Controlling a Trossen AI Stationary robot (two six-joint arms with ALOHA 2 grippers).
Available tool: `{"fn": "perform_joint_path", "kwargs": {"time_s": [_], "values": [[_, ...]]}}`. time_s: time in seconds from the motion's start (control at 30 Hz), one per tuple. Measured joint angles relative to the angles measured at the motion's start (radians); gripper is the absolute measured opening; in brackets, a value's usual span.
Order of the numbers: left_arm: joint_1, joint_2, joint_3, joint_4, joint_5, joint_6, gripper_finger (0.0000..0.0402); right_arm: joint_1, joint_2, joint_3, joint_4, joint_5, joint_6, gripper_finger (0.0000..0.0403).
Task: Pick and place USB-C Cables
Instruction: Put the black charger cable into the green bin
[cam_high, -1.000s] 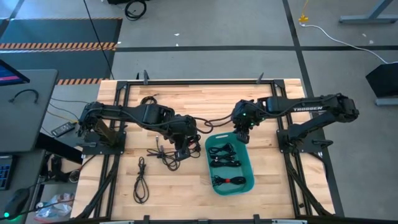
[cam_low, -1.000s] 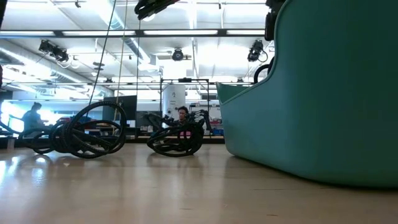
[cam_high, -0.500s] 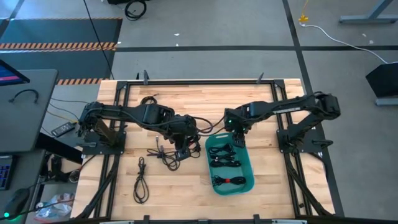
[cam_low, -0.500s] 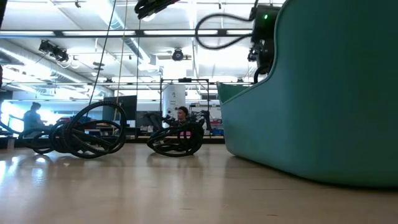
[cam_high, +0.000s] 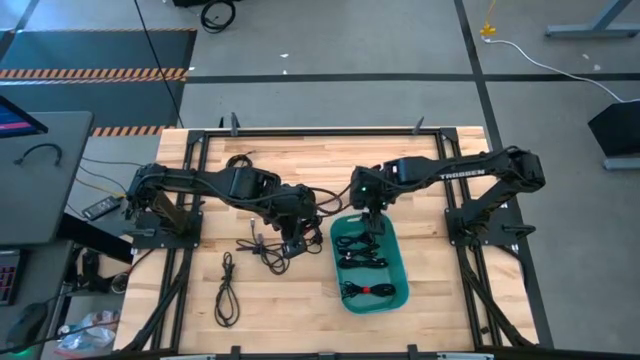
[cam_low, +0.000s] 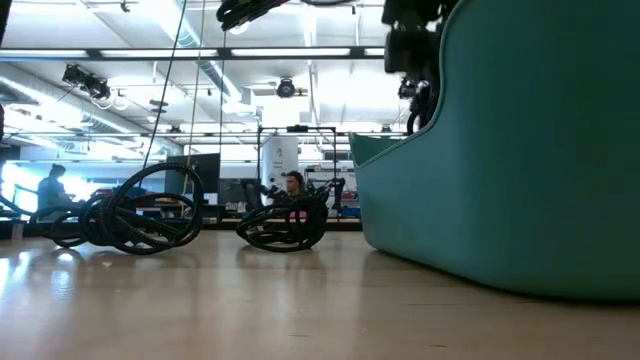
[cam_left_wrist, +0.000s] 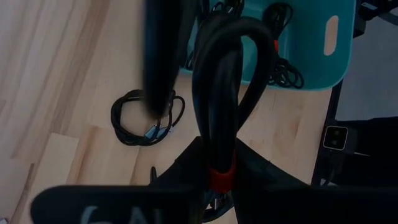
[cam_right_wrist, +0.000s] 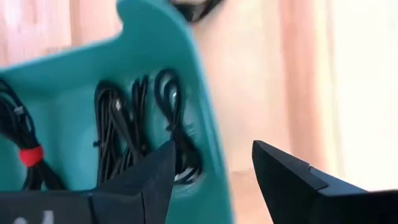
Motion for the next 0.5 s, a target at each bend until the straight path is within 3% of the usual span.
{"fn": "perform_joint_path", "kwargs": {"time_s": [0.2, 0.5], "values": [[0.000, 0.000, 0.000, -0.004, 0.000, 0.000, 0.0050, -0.002, 0.004, 0.045, -0.096, 0.098, -0.081, 0.0220], [0.000, 0.000, 0.000, -0.007, 0.000, 0.000, 0.0050, -0.003, 0.004, 0.034, -0.180, 0.127, -0.098, 0.0220]]}}
